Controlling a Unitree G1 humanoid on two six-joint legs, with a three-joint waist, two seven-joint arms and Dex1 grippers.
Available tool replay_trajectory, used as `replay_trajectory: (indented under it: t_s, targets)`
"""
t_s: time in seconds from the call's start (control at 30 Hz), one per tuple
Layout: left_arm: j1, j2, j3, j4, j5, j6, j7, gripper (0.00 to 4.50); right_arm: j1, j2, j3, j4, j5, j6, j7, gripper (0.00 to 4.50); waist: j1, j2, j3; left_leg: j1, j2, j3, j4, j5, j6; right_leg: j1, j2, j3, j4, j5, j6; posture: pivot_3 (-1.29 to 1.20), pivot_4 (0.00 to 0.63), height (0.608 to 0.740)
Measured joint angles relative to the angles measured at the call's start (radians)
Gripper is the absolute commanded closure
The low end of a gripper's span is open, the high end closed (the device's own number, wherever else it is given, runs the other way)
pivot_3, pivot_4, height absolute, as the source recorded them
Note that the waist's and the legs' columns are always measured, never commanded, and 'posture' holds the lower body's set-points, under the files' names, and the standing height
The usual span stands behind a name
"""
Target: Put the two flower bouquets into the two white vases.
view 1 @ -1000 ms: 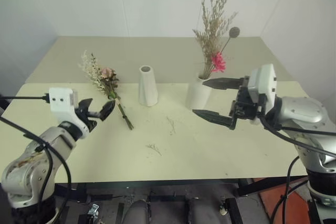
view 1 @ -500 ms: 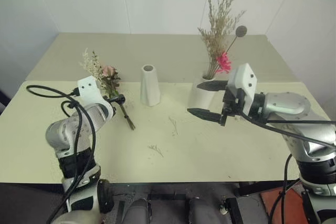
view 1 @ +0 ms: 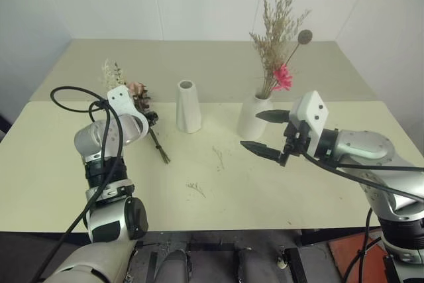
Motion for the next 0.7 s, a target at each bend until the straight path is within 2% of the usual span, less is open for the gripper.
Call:
replay_trajectory:
  t_s: [0.07, 0.13, 0.27, 0.43, 0.7]
  targets:
    - [-0.007, 0.000, -0.003, 0.000, 0.000, -0.001, -0.007, 2.85, 0.000, 0.000, 0.000, -0.001, 0.000, 0.000, 0.000, 0.00, 0.000, 0.000, 0.000, 0.000, 0.000, 0.000, 0.000, 0.000, 0.000, 0.000, 0.000, 0.000, 0.000, 0.000, 0.000, 0.00, 0.150, 0.740]
    - [-0.007, -0.002, -0.005, 0.009, 0.005, -0.001, -0.012, 3.16, 0.000, 0.000, 0.000, -0.002, 0.000, 0.001, 0.000, 0.00, 0.000, 0.000, 0.000, 0.000, 0.000, 0.000, 0.000, 0.000, 0.000, 0.000, 0.000, 0.000, 0.000, 0.000, 0.000, 0.00, 0.150, 0.740]
    - [-0.007, -0.013, 0.023, 0.011, 0.004, -0.001, 0.005, 4.38, 0.002, -0.011, -0.004, -0.004, 0.000, 0.001, 0.004, 0.00, 0.000, 0.000, 0.000, 0.000, 0.000, 0.000, 0.000, 0.000, 0.000, 0.000, 0.000, 0.000, 0.000, 0.000, 0.000, 0.00, 0.150, 0.740]
    - [-0.020, -0.015, 0.077, 0.058, 0.005, -0.001, 0.038, 4.48, 0.009, -0.011, -0.007, -0.004, -0.001, 0.001, 0.003, 0.00, 0.000, 0.000, 0.000, 0.000, 0.000, 0.000, 0.000, 0.000, 0.000, 0.000, 0.000, 0.000, 0.000, 0.000, 0.000, 0.00, 0.150, 0.740]
    - [-0.027, -0.013, 0.086, 0.042, 0.004, 0.024, 0.048, 4.48, 0.029, -0.011, -0.011, -0.012, -0.004, 0.001, -0.004, 0.00, 0.000, 0.000, 0.000, 0.000, 0.000, 0.000, 0.000, 0.000, 0.000, 0.000, 0.000, 0.000, 0.001, 0.000, 0.000, 0.00, 0.150, 0.740]
